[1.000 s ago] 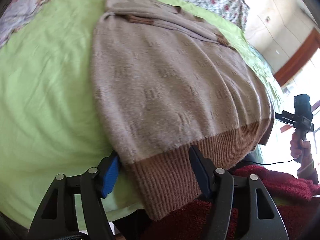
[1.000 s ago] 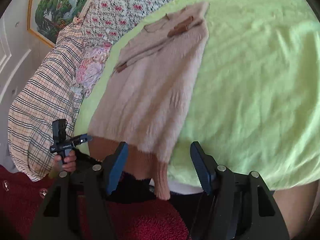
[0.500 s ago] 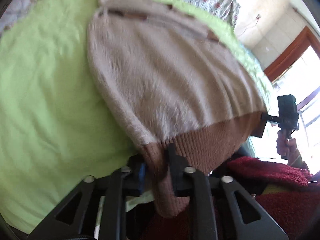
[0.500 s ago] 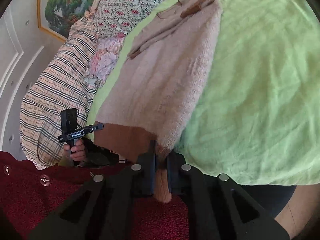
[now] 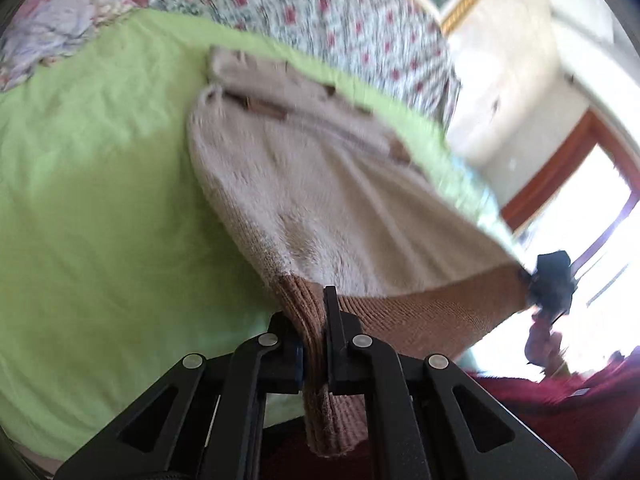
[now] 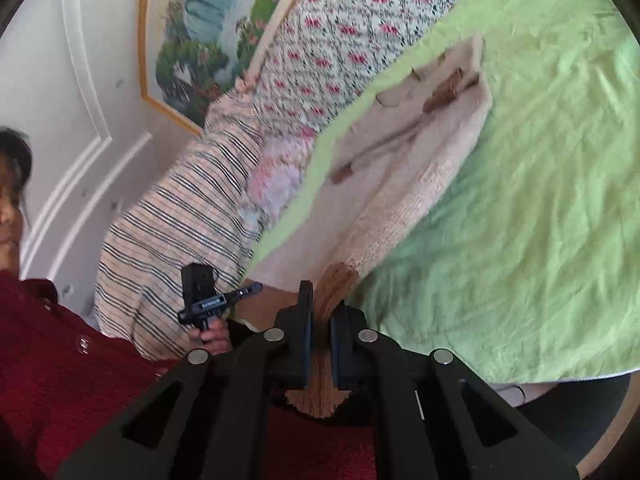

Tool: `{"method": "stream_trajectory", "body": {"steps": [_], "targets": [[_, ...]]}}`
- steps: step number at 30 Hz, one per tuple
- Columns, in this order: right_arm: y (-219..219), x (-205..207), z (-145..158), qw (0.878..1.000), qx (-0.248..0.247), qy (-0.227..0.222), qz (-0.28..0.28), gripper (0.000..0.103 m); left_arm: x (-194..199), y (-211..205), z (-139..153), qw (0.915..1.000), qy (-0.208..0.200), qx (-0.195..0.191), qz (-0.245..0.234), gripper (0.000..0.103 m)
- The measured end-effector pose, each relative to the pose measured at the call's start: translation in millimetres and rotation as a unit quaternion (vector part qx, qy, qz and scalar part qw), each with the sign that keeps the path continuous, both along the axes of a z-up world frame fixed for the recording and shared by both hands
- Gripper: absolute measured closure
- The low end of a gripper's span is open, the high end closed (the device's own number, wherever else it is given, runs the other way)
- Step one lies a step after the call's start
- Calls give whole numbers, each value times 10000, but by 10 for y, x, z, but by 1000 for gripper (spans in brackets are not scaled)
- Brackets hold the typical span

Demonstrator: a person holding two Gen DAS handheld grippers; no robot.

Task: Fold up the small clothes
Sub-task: 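Lift the hem with both tools and fold it toward the collar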

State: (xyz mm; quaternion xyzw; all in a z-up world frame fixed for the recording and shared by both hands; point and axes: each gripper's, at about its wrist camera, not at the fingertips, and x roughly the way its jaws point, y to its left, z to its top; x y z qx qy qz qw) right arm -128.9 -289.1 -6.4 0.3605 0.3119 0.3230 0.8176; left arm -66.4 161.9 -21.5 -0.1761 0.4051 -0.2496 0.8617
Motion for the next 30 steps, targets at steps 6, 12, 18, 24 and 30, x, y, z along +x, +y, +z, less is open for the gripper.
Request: {"method": "stream_trajectory", "body": {"steps": [6,12,18,24,30], "targets": [[11,359,187,9995,173,-278,39,95,179,8,300,9991,-390,-99,123,98],[-212,1023,617,9956,274,-751,-493,95,807,-62,860,9922,-1200,-154,288,98],[-562,1991,935,9908,42,-634,-1194,95,1840,-226,1291,9872,-1510,81,500,98],[-715,3059,721,9863,-412,63,-1595,95,3006,-329,1120,9906,-1022,427,799,98],[-843,3762,159,9778,-700,929,-1740,95,3839,-222,554,9928,-223,531,1053,98]]}}
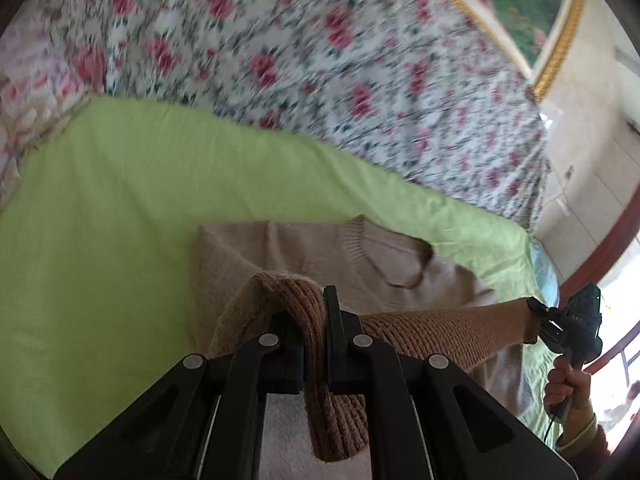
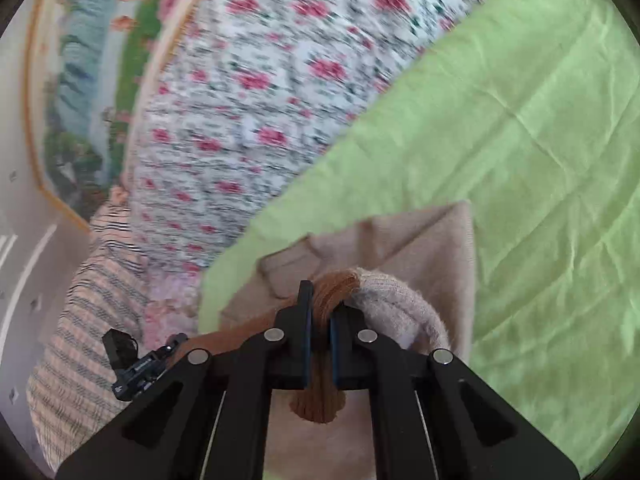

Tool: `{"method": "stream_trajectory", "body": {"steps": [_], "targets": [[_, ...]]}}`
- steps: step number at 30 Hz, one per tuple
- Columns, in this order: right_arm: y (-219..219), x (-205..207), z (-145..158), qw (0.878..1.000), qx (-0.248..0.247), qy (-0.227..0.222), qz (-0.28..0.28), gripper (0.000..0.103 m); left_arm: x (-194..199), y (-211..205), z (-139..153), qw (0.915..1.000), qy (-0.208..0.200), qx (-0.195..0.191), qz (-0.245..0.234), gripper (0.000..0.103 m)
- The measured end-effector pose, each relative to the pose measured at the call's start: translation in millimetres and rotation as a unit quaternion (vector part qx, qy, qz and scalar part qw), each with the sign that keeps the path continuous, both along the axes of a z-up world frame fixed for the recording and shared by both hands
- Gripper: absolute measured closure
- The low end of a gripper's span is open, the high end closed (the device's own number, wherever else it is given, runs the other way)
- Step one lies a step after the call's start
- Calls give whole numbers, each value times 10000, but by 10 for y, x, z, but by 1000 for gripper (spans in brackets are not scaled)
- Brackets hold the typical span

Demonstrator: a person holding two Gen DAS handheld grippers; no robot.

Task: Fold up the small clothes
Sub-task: 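Lift the hem with both tools and fold it toward the collar, then lay the hem onto the collar and open both tools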

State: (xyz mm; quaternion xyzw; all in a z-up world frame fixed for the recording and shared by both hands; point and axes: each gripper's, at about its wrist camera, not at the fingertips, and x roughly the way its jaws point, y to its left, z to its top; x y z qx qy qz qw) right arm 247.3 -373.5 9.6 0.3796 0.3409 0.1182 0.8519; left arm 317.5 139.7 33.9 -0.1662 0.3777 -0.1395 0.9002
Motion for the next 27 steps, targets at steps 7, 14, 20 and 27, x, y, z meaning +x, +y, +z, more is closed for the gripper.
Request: {"method": "stream_trajectory", "body": {"steps": [7,14,20,27], "targets": [[-48,288,-376,9975,-243,667,1,94,447,-11,-556,9982,604,54,24,91],[85,-348,70,9973,-731,-67,42,70,-229,-32,-409,9980,524,-124,-327,62],[1411,-344,-194,9540,-1442,354,2605,70,-672,-973,-559,9808,703,122,-1813,59],[1584,487,-512,9201,-2578,1050,2756,76,104,-1219,-643,9727,921,1099,-1825,65]]}}
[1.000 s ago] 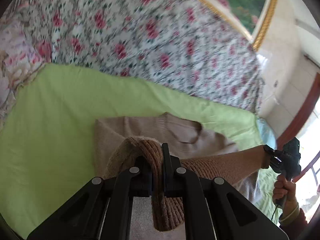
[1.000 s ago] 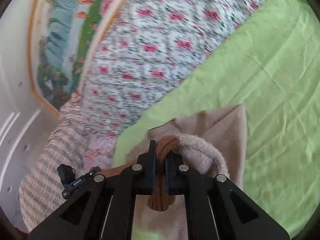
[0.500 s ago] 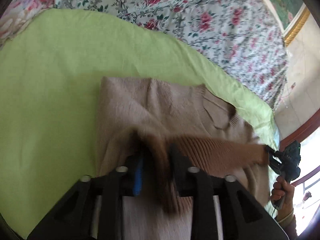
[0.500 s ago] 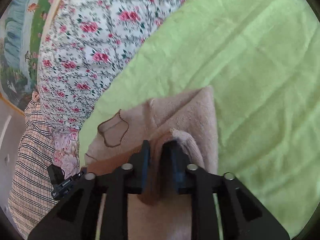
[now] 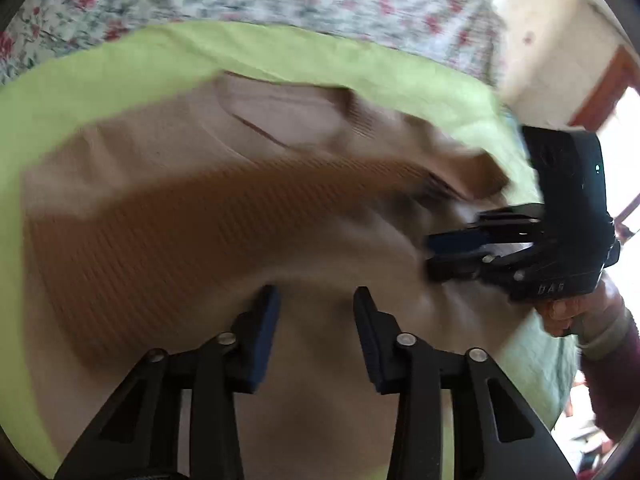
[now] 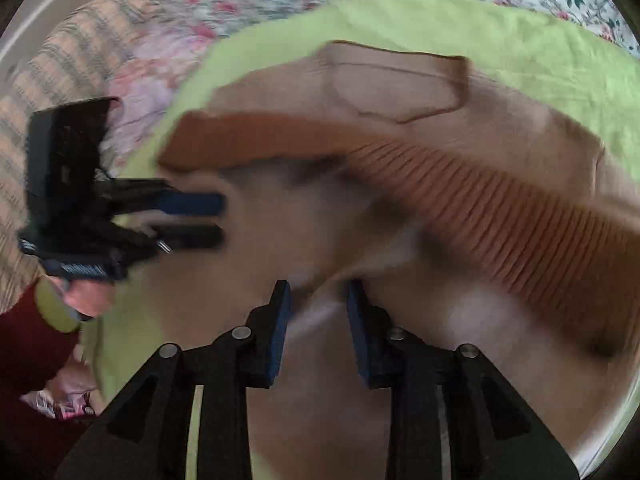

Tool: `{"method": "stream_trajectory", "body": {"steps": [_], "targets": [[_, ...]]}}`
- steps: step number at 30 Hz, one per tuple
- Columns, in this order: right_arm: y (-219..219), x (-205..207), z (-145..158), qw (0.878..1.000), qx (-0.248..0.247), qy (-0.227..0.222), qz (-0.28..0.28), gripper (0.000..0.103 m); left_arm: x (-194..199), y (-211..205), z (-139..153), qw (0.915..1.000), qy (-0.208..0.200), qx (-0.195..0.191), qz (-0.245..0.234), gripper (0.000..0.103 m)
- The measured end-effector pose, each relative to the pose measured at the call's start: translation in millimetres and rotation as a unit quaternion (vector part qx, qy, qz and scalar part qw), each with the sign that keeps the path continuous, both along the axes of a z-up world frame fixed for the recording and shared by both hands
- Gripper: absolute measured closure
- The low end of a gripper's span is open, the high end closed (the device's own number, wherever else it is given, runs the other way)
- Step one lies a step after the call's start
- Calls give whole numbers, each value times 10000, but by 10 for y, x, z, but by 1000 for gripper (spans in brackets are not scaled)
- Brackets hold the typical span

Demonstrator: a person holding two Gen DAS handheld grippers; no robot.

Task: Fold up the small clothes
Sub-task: 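Lay the hem onto the collar and open both tools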

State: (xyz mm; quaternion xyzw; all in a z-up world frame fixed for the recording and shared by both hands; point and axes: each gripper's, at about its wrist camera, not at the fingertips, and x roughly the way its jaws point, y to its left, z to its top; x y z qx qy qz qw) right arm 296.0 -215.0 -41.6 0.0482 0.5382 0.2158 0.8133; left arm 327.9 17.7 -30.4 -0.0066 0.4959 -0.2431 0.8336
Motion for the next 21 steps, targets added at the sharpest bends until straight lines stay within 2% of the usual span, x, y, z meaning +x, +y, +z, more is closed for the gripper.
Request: {"method": "stream_trajectory", "body": {"steps": [1,3,4,5,6,7,8,10,12,15,18,21], "targets": [[-152,150,-13,9997,-11,-29,-259,81,179,99,-2,9998,-4,105,179,72],[-520,346,36,9926,-93,-279,-1175,85,449,288,5,9976,-65,287,623,76],[-679,373,93,9867,-41,-467,-1556,85,581,450,18,9963,-95,169,843,79],[-826,365,145,9793,21,-651,-1918,84,643,567,33,9951,-130,7,978,79],[-1038,310,210,9651,115,-869,-2466,82,699,675,43,9928,-198,-47,1178,79],[-1167,258,246,9559,287,-948,-2766,82,740,788,36,9898,-223,-64,1406,79],[-1270,187,263,9475,468,-1000,-3001,82,770,917,14,9871,-176,-292,1565,82],[-1362,30,274,9429,670,-975,-3114,82,714,1082,-28,9815,-118,-815,1730,82],[-1362,-176,305,9432,785,-979,-3075,81,587,1120,-14,9784,-240,-862,1865,82],[-1267,-497,360,9453,896,-1075,-2948,79,314,1173,44,9737,-198,-967,2055,78],[-1093,-849,443,9456,1042,-1149,-2860,68,-135,1245,157,9712,-248,-1083,2108,71],[-942,-1207,433,9463,1177,-1136,-2789,66,-638,1216,206,9692,-222,-1239,2119,68]]}}
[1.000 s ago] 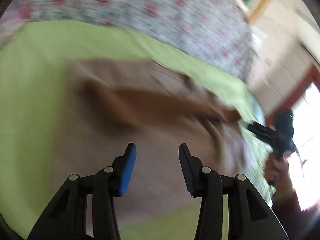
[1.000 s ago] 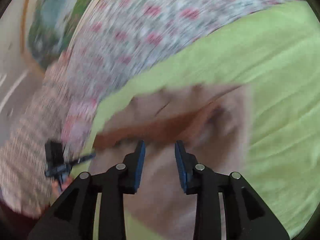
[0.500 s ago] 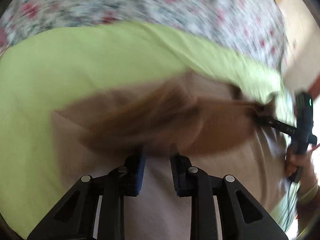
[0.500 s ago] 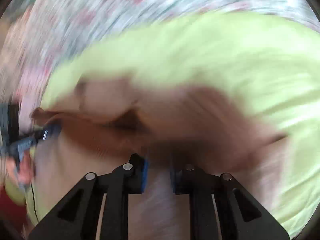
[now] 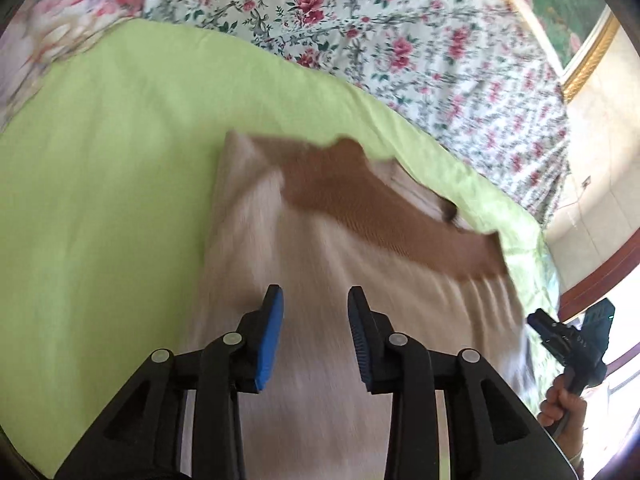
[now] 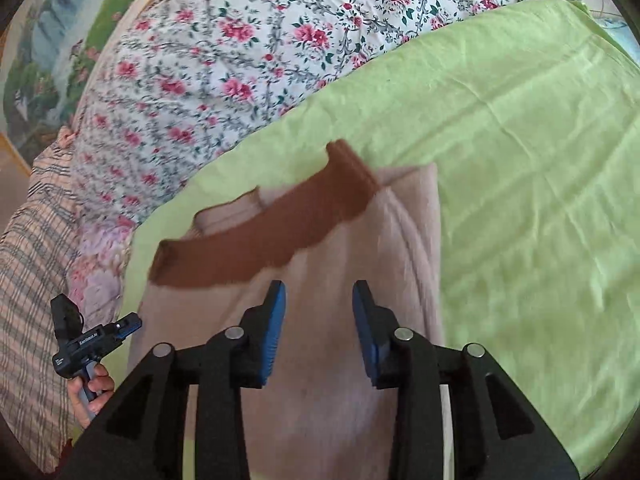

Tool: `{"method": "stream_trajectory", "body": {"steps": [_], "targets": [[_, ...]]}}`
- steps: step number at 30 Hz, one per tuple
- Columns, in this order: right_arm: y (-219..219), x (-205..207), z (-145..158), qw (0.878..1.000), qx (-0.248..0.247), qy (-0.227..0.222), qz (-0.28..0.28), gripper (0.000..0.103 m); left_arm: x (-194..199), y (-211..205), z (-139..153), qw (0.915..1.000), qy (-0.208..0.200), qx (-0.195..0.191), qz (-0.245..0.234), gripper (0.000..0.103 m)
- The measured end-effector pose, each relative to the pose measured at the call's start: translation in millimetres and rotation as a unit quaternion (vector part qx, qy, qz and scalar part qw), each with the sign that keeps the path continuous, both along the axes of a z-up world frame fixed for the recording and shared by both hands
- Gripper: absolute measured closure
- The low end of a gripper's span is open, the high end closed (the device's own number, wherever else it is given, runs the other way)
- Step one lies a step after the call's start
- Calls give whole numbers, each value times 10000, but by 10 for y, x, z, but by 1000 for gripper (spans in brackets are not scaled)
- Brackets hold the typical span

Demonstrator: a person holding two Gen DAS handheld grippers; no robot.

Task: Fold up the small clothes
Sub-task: 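Lay the hem onto the collar and open both tools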

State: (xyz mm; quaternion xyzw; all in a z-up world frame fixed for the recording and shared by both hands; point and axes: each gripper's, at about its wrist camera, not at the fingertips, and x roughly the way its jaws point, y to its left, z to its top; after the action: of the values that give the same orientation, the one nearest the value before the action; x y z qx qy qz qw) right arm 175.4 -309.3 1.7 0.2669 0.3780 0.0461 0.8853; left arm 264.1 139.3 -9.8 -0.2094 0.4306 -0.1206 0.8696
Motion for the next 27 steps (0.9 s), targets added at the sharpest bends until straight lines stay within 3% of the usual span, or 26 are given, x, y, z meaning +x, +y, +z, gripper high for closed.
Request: {"method": "stream_trajectory", "body": {"steps": [7,11,15,23,27], "targets": [[294,-662,-124,9995,321,-16,50,65,-923,-166,-41,9997,109,-231,-41,55],[441,-908,-189,9990,426,63,105,65,-1274,-248,-207,9986,369,-378,-43,54],[542,-1069,-206,9986,484,88,193,62,-1414,-278,-325,9972,559,-500,9,54],[680,-1134,-165,9980,491,56,384,53,-1465,-301,-308,9962,532,-675,170,35],[742,-1106,-197,9975,500,96,491,51,-1378,-225,-375,9919,672,-1023,349,29]]}}
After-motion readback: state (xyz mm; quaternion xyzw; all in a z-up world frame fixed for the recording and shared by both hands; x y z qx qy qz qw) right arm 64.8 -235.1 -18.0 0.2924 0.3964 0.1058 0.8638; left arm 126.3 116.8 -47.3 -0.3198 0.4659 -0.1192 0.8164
